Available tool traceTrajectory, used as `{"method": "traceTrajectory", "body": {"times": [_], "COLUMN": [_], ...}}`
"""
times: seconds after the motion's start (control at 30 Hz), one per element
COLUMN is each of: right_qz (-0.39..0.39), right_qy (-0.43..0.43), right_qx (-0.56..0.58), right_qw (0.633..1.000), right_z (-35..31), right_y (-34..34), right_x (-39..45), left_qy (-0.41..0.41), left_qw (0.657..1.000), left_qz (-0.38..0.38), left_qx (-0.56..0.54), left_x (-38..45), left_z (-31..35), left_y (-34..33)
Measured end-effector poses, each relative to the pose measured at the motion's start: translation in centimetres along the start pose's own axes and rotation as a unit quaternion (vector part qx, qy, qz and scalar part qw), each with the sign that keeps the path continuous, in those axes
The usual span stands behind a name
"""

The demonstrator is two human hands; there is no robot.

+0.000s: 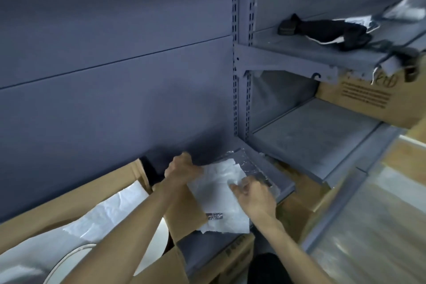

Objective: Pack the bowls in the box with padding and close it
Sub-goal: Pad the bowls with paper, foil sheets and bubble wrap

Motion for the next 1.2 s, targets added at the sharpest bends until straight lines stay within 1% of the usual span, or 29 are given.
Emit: {"method": "traceTrajectory", "body": {"times": [0.07,0.13,0.2,0.23,0.33,0.43,0.5,0.57,0.67,0.73,0.8,0.83,0.9,0.97,1.03,1.07,1.1,1.13,1.2], "right_qz": [-0.034,-0.054,-0.05,-0.045,-0.012,0.031,0.036,0.034,0.05,0.079,0.106,0.118,0.139,0.147,0.133,0.111,0.072,0.017,-0.107], "right_qy": [-0.006,-0.008,-0.009,-0.014,-0.028,-0.035,-0.038,-0.033,-0.016,0.003,0.032,0.049,0.108,0.205,0.314,0.361,0.394,0.406,0.391], "right_qx": [-0.024,-0.059,-0.068,-0.054,0.008,0.049,0.083,0.116,0.159,0.208,0.281,0.322,0.388,0.381,0.317,0.288,0.276,0.28,0.307], "right_qw": [0.999,0.997,0.996,0.997,1.0,0.998,0.995,0.992,0.986,0.975,0.953,0.938,0.905,0.889,0.885,0.88,0.874,0.87,0.861], "right_z": [-0.3,-0.5,-0.6,-0.7,-0.6,-0.7,-1.1,-1.6,-2.8,-4.1,-6.0,-7.0,-9.3,-12.1,-14.9,-16.2,-17.5,-18.5,-20.1], "right_y": [-0.8,-1.5,-2.0,-2.1,-2.2,-1.9,-1.5,-0.8,0.6,2.0,3.7,4.7,7.0,9.1,10.0,10.0,9.6,9.0,7.2], "right_x": [0.1,0.0,-0.2,-0.2,-0.1,0.0,0.1,0.1,-0.4,-0.9,-1.7,-2.1,-3.3,-4.9,-6.4,-7.2,-8.0,-8.7,-10.1], "left_qy": [0.017,0.028,0.03,0.024,0.005,-0.015,-0.047,-0.082,-0.127,-0.15,-0.177,-0.197,-0.252,-0.297,-0.319,-0.322,-0.32,-0.317,-0.304], "left_qw": [0.997,0.994,0.994,0.995,0.998,0.989,0.976,0.956,0.926,0.904,0.885,0.884,0.891,0.899,0.906,0.91,0.915,0.918,0.924], "left_qz": [-0.037,-0.048,-0.018,0.004,0.064,0.081,0.088,0.106,0.131,0.148,0.167,0.176,0.195,0.205,0.208,0.205,0.199,0.198,0.209], "left_qx": [0.058,0.095,0.106,0.096,-0.003,-0.125,-0.195,-0.262,-0.329,-0.372,-0.397,-0.386,-0.324,-0.249,-0.184,-0.162,-0.145,-0.133,-0.103], "left_x": [-0.3,-0.6,-0.6,-0.6,-0.2,-0.2,-0.6,-1.5,-3.4,-4.7,-6.2,-7.0,-8.6,-10.5,-12.7,-13.8,-14.8,-15.8,-17.6], "left_z": [0.0,-0.2,-0.5,-0.5,-0.2,0.3,0.6,0.9,1.0,1.3,1.4,1.3,0.7,-0.6,-2.3,-3.2,-4.3,-5.4,-7.8], "left_y": [-1.1,-2.0,-2.4,-2.4,-1.7,-0.1,1.2,3.1,6.5,9.1,11.8,13.1,15.6,17.7,19.6,20.3,20.8,21.2,22.0]}}
Point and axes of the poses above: each hand's wrist, its own x-axis towards the middle knuckle, its own y-axis out of the back of the hand, z = x × y, the point moved 2 cm from there along x, towards the middle knuckle, and after that the axes turned 12 degrees about z, right-handed, at the moved point
